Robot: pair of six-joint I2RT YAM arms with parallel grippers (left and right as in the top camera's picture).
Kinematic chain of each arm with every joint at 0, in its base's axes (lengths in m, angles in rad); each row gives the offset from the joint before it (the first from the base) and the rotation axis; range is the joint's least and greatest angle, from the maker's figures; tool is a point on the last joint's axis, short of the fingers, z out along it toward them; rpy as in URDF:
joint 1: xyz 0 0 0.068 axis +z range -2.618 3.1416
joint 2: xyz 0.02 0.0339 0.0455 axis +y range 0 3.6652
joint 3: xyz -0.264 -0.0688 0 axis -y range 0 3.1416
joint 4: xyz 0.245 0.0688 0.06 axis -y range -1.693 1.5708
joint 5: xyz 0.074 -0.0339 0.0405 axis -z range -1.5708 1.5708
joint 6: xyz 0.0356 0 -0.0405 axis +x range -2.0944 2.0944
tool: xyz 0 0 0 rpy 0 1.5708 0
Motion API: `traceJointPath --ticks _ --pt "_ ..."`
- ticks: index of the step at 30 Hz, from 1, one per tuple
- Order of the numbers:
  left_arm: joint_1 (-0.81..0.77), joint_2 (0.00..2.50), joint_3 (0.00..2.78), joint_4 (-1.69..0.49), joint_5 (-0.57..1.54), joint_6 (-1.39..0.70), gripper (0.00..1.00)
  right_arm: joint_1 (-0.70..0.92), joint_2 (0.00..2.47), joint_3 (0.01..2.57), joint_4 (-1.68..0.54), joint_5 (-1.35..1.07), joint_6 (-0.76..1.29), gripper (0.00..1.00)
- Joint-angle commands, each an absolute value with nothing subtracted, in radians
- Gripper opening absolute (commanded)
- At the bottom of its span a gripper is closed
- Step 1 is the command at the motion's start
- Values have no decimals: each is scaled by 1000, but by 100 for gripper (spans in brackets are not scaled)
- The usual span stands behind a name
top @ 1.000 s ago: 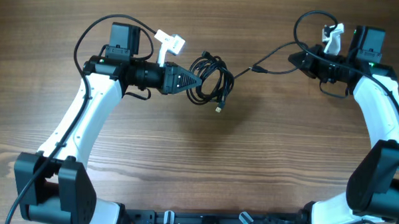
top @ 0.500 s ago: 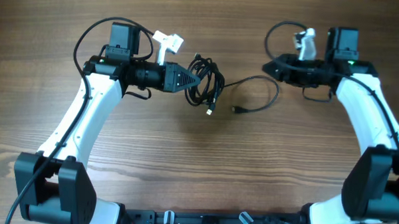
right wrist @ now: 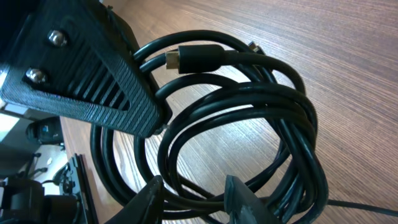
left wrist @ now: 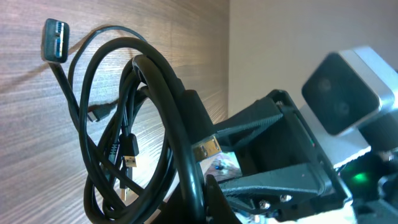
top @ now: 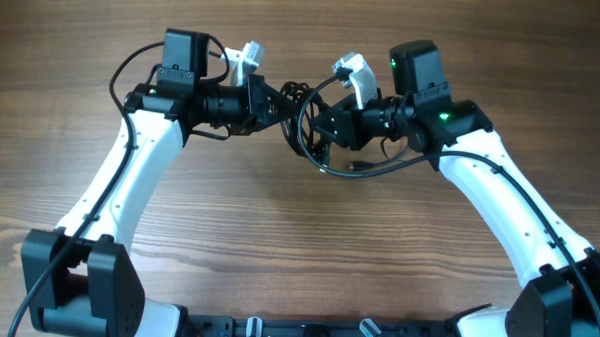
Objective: Untangle cables
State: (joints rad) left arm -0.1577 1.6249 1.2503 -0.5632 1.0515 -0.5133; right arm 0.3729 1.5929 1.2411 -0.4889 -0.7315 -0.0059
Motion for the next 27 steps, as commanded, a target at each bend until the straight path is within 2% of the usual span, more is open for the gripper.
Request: traceJointPath --ticks 1,17,24,26,27 --pt "-130 1614 1262 -545 1069 -630 4 386 1581 1256 -482 -715 -27 32" --pt "-125 1614 1262 -523 1069 -671 4 441 1623 1254 -479 -733 -76 32" --pt "-125 1614 1262 -523 1073 -671 4 451 1709 1254 -385 -673 -15 31" --pt "-125 1614 1262 -523 1073 -671 4 451 1711 1254 -370 -663 -14 25" --pt "-125 1614 1262 -523 1072 -670 4 451 1711 1255 -364 -647 3 19"
